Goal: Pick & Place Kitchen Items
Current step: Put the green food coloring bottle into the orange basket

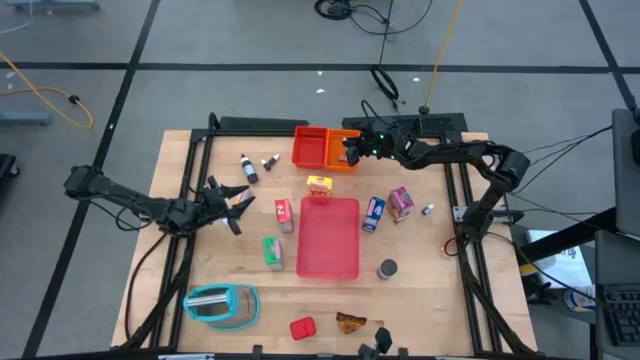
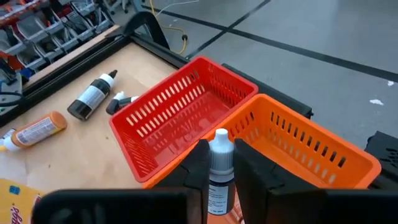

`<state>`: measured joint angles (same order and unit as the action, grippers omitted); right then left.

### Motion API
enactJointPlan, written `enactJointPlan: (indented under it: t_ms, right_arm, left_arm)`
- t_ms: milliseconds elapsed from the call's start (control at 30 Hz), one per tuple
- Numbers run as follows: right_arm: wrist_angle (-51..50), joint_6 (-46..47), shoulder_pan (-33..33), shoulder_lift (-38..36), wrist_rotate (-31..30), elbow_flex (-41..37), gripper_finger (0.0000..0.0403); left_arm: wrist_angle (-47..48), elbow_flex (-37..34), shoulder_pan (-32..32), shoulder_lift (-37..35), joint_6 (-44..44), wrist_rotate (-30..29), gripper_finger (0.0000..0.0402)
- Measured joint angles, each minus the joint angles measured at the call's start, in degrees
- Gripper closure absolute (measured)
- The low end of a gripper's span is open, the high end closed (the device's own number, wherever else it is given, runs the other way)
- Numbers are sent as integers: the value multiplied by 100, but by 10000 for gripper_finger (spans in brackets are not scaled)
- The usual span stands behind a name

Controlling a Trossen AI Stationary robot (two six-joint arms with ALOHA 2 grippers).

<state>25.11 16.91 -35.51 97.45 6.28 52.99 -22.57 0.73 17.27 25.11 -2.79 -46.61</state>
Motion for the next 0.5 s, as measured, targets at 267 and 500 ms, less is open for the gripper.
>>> enactJointPlan:
  t_ms: [267, 500]
  right_arm:
    - [41, -111, 0, 0, -13, 0, 329]
    - [43, -168, 0, 0, -20, 0, 310]
  left_arm:
    - [0, -1, 1, 0, -2, -4, 217]
    - [0, 0, -1, -1, -4, -4, 217]
